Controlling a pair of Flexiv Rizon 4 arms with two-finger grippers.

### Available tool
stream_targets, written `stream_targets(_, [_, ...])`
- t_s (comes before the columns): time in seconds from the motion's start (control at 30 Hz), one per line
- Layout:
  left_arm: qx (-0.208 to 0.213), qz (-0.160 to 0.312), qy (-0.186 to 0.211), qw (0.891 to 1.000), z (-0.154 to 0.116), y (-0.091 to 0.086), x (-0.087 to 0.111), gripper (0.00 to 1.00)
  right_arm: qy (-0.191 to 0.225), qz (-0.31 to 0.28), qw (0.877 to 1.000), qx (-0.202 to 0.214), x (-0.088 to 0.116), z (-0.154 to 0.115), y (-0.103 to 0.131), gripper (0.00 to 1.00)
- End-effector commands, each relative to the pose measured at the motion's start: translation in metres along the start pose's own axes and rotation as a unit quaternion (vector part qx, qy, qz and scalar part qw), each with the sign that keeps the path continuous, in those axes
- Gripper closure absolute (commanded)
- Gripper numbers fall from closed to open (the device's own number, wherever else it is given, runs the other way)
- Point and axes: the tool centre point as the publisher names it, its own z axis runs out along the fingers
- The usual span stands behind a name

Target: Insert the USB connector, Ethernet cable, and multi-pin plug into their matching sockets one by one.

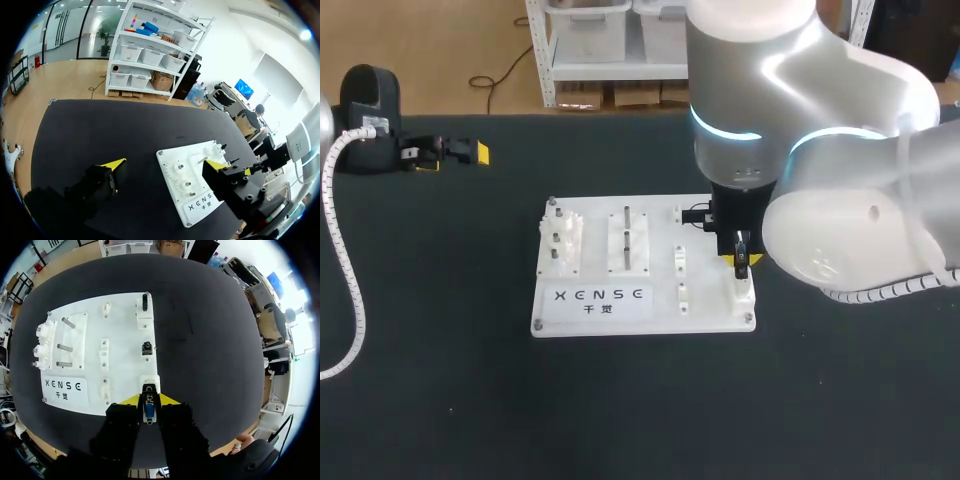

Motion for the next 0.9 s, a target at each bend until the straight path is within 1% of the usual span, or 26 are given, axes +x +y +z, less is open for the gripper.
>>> stream_targets(0.03, [0.0,0.0,0.0,1.0,0.0,0.0,0.0,0.0,-0.002,0.002,1.0,0.0,0.0015,0.0007,-0.0008,1.0])
stream_targets(0.4, [0.0,0.0,0.0,1.0,0.0,0.0,0.0,0.0,-0.001,0.001,1.0,0.001,0.0018,0.0016,-0.0027,1.0])
stream_targets(0.9, [0.0,0.0,0.0,1.0,0.0,0.0,0.0,0.0,-0.001,-0.004,1.0,-0.005,0.0035,-0.0045,-0.0064,1.0])
